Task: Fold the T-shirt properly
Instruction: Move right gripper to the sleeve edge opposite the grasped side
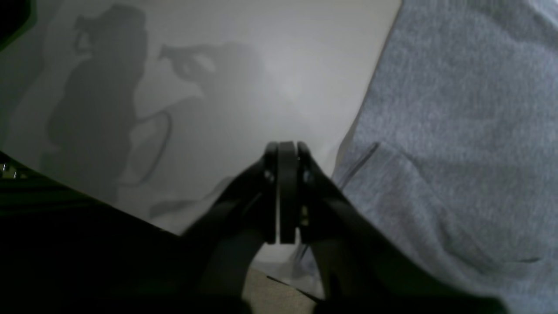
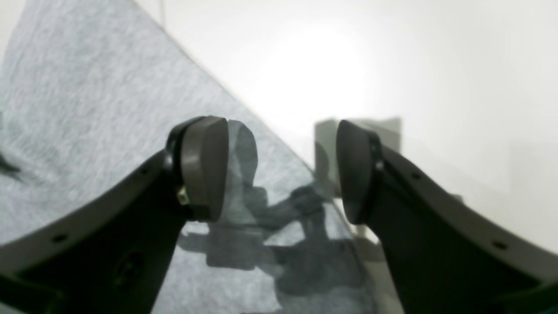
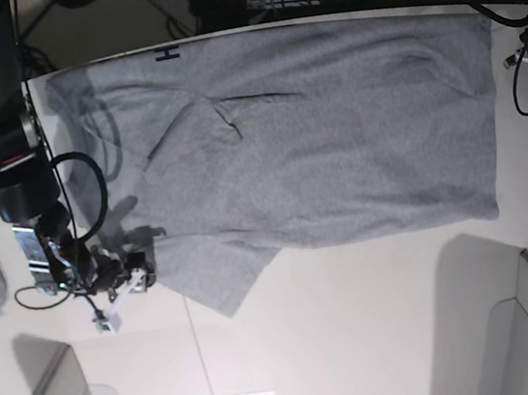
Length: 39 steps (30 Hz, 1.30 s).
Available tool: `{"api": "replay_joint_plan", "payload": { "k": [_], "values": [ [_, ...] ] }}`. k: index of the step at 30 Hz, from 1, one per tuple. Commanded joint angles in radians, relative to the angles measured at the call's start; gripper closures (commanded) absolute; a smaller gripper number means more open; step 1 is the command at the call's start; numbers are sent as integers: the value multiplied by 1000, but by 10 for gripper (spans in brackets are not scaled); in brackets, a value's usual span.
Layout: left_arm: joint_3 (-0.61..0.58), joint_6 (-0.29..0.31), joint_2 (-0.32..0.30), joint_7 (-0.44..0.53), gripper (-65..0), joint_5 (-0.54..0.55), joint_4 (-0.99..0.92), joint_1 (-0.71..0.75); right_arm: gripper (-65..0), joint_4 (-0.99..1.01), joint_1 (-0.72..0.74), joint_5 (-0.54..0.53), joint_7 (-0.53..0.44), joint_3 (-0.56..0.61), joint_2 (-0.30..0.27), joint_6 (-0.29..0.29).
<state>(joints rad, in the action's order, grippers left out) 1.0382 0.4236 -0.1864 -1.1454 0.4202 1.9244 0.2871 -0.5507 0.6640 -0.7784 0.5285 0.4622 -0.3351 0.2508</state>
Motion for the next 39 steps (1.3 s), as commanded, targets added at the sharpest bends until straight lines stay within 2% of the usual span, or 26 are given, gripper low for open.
{"api": "replay_joint_plan", "payload": {
  "k": [1,9,15,20,23,28,32,34,37,39],
  "values": [
    [7,2,-18,15,0,6,14,1,-369,-4,6,-2,45,-1,4,9],
    [6,2,-18,15,0,6,14,1,-362,-4,-28,0,41,0,9,11],
    [4,2,-18,15,0,6,13,1,-218,-4,-37,0,38,14,1,11],
    [3,2,-20,15,0,4,13,1,-120,-4,-33,0,11,120,1,9],
    [1,2,-22,15,0,4,11,1,0,-1,-33,0,-37,149,1,6],
    [0,2,-28,17,-3,4,10,-9,0,-1,-33,0,-38,152,1,6],
    [-2,1,-54,17,-298,-28,-27,-76,0,-1,-33,0,-38,152,0,6],
    [-32,1,-75,17,-418,-79,-76,-133,0,-1,-33,0,-40,152,0,6],
    [-129,1,-126,17,-520,-182,-159,-211,0,-1,-33,0,-40,151,0,6],
    [-175,1,-143,18,-533,-234,-227,-285,0,-1,-33,0,-40,151,1,6]
  ]
}}
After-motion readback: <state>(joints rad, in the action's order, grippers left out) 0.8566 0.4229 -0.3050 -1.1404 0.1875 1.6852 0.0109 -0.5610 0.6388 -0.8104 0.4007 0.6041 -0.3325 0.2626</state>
